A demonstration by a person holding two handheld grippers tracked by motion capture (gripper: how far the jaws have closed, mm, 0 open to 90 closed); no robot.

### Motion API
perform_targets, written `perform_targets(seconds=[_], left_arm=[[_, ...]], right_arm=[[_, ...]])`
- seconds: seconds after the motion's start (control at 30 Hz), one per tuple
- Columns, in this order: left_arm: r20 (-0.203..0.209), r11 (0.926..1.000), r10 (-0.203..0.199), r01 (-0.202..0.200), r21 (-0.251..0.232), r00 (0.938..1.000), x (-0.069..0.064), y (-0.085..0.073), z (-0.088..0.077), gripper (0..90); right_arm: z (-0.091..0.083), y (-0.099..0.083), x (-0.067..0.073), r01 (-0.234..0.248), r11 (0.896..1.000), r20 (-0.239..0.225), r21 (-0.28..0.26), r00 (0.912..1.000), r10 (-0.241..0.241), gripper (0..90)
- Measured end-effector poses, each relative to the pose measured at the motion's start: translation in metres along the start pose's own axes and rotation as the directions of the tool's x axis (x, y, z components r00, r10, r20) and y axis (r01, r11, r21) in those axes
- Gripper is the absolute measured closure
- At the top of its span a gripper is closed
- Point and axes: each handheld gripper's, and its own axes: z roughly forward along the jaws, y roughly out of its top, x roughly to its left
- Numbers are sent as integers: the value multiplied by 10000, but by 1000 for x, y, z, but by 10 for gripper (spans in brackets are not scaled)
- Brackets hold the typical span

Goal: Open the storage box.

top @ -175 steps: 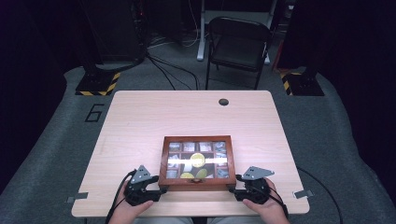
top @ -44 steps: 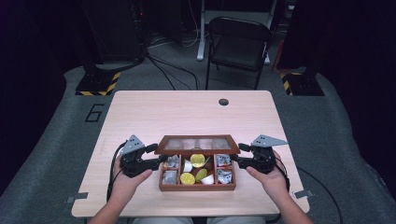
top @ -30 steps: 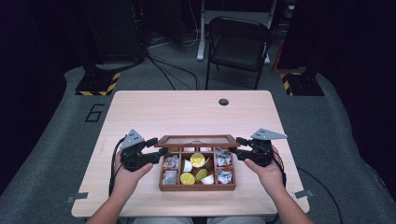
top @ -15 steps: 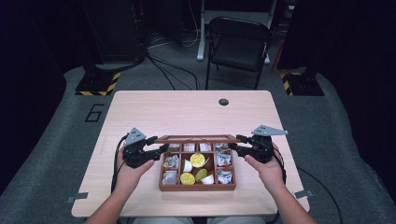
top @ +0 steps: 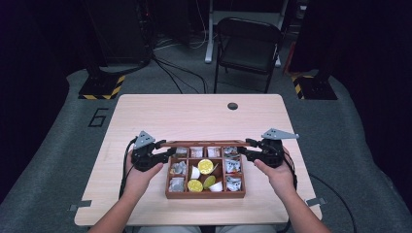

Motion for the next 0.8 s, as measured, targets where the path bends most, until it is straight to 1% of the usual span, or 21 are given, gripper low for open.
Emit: perform_targets(seconds=[0.13, 0.3, 0.37, 0.4, 0.5, 0.57, 0.6, 0.63, 0.67, 0.73, 0.8], left_arm=[[-52, 9999, -81, 80, -121, 10000, 0, 2, 1, 484], [-104, 10000, 10, -10, -34, 9999, 0, 5, 3, 477], [-135, 10000, -12, 10, -85, 9999, 0, 6, 4, 472], [-142, 10000, 40, -41, -43, 9999, 1, 7, 5, 469], [-122, 10000, 10, -10, -21, 9999, 2, 8, 6, 466], [-157, 9999, -13, 11, -100, 9999, 2, 9, 8, 465], [-155, 9999, -2, 0, -114, 9999, 3, 10, 8, 465], [-136, 9998, -48, 45, -171, 9999, 3, 10, 9, 465], [-136, 9997, -104, 101, -206, 9999, 4, 10, 9, 465], [-93, 9995, -198, 195, -243, 9998, 5, 10, 10, 464], [-81, 9990, -319, 316, -311, 9995, 6, 10, 11, 463]], right_arm=[[2, 1, -1, 31, 10000, 38, 11, 10000, -31, 481], [3, 2, -3, 48, 10000, 84, 30, 10000, -49, 481], [5, 2, -5, -1, 10000, 127, 47, 9999, 0, 474], [6, 2, -6, -24, 10000, 151, 60, 9999, 23, 471], [10, 2, -9, -59, 9999, 240, 153, 9997, 55, 465], [13, 1, -11, -30, 9997, 288, 224, 9996, 24, 462], [16, 0, -12, -58, 9990, 339, 435, 9994, 43, 461], [17, 0, -12, 14, 9989, 398, 465, 9992, -32, 461], [19, 0, -13, -10, 9988, 412, 498, 9992, -10, 461], [20, 1, -14, 21, 9992, 370, 395, 9993, -36, 461], [22, 1, -15, -47, 9995, 386, 298, 9992, 35, 457]])
